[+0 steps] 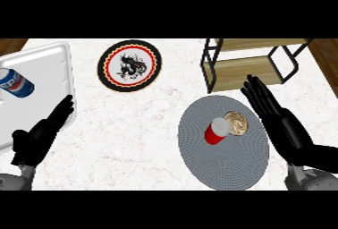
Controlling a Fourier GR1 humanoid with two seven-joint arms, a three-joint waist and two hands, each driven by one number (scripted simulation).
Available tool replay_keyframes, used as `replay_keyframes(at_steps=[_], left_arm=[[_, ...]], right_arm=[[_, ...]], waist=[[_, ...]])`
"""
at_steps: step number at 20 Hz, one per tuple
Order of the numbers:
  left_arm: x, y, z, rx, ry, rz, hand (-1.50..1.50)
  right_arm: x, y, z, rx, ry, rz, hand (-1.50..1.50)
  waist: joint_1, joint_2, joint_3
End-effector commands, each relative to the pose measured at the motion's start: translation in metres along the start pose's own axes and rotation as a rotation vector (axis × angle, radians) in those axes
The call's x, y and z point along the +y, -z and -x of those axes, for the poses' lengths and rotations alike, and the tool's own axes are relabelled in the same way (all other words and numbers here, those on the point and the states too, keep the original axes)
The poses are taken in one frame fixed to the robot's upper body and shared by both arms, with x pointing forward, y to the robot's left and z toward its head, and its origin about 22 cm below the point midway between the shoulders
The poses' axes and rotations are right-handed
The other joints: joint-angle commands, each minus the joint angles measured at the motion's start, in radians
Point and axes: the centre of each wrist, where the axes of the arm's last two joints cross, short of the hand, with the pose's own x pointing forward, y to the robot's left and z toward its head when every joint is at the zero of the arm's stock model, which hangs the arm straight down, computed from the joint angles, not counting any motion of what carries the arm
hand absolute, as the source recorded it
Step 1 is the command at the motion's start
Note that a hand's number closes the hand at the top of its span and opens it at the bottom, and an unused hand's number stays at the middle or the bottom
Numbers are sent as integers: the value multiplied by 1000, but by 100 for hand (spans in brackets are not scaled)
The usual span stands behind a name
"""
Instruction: Pick the cupcake from the placemat and place it in the tiered shelf
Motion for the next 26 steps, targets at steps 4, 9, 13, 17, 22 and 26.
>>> replay_keyframes(at_steps=[4,9,13,17,22,26], left_arm=[[-43,29,-37,-144,-37,-13,0],[-50,29,-37,-156,-68,0,0],[-77,38,-54,-188,-101,18,0],[-91,42,-60,-179,-80,-2,0],[-88,45,-56,-159,-69,-11,0],[-101,36,-50,-155,-80,21,0]], right_arm=[[-71,50,-10,79,-12,-151,-150],[-108,32,-21,189,-360,17,150],[-106,14,60,181,-308,301,-150],[-114,7,99,46,-130,376,-150],[-174,27,58,38,-47,113,-150],[-179,38,47,122,-228,-81,-150]], waist=[[20,21,26],[-3,22,5],[32,36,31],[26,25,30],[20,19,27],[25,18,26]])
